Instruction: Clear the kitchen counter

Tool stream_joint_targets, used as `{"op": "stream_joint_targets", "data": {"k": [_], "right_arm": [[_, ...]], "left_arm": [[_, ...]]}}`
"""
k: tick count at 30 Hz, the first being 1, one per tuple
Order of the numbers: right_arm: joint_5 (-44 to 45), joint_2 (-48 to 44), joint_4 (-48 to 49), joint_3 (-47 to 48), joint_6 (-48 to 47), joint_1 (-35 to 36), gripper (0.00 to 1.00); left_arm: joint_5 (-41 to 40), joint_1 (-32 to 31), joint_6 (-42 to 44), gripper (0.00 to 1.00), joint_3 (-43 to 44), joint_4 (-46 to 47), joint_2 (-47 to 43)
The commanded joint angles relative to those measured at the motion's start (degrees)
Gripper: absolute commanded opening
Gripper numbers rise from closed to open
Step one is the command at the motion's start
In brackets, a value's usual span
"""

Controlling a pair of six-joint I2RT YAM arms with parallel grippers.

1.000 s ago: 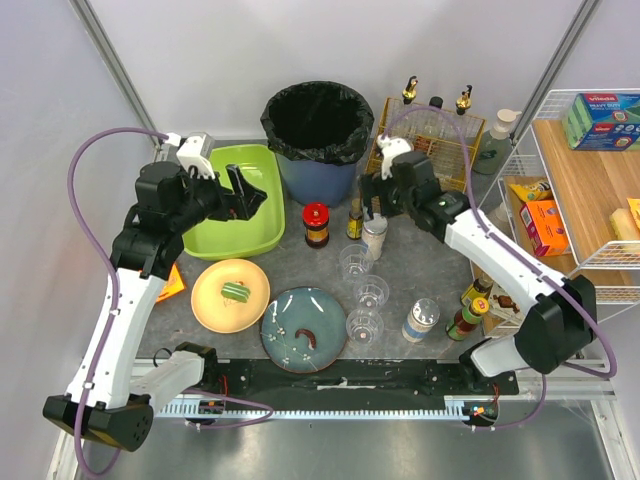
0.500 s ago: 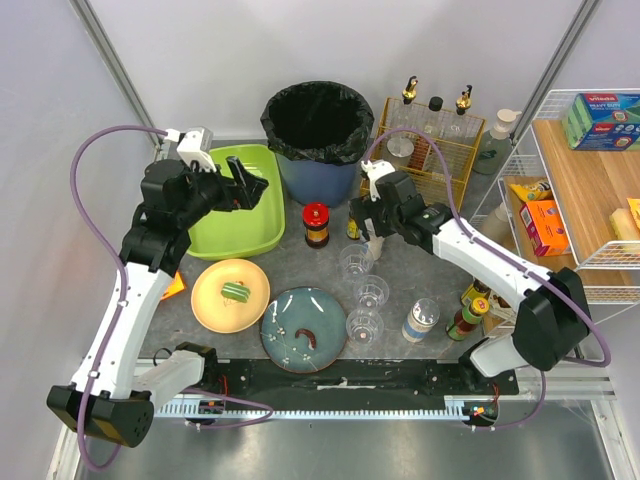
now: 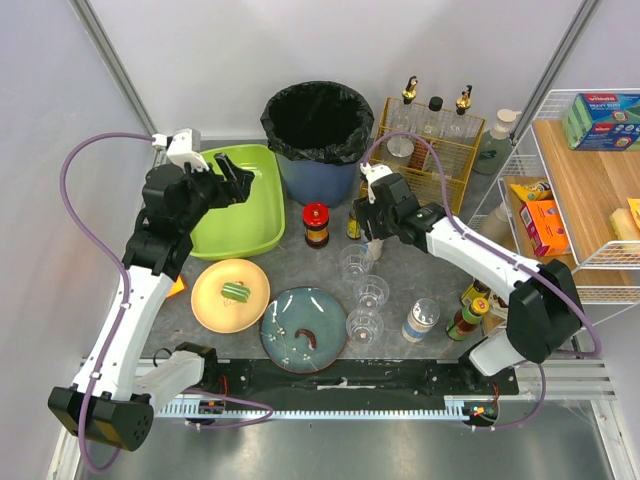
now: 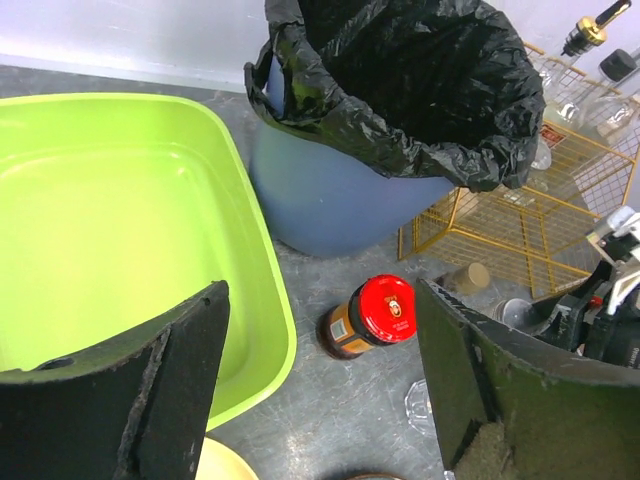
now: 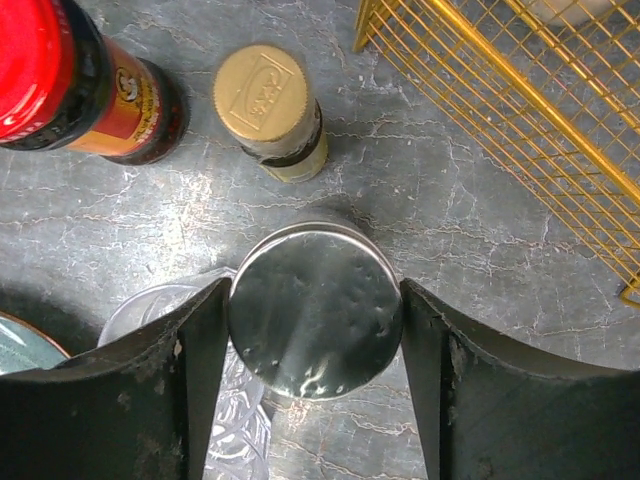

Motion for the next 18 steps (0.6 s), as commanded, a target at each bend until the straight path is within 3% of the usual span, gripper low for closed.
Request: {"op": "stream_joint_targets", "data": {"k": [1,8,18], "right_arm": [[-1.3,1.6,1.1,2.9,1.6,0.3,0.70],[-0.1,0.4,1.4,4.5,-0.5,0.3,0.38],[8.7,-6.5,-0.3,12.6,-1.8,-0.3,0.36]], "left_arm": [[1.4,0.0,-0.8,0.78,1.2,5.0,-0.1],[6.9,0.0,-0.8,0.79,1.7,9.7,-0.5],[9.2,0.0,1.1,0.85,5.1,13.6,-1.4]]}}
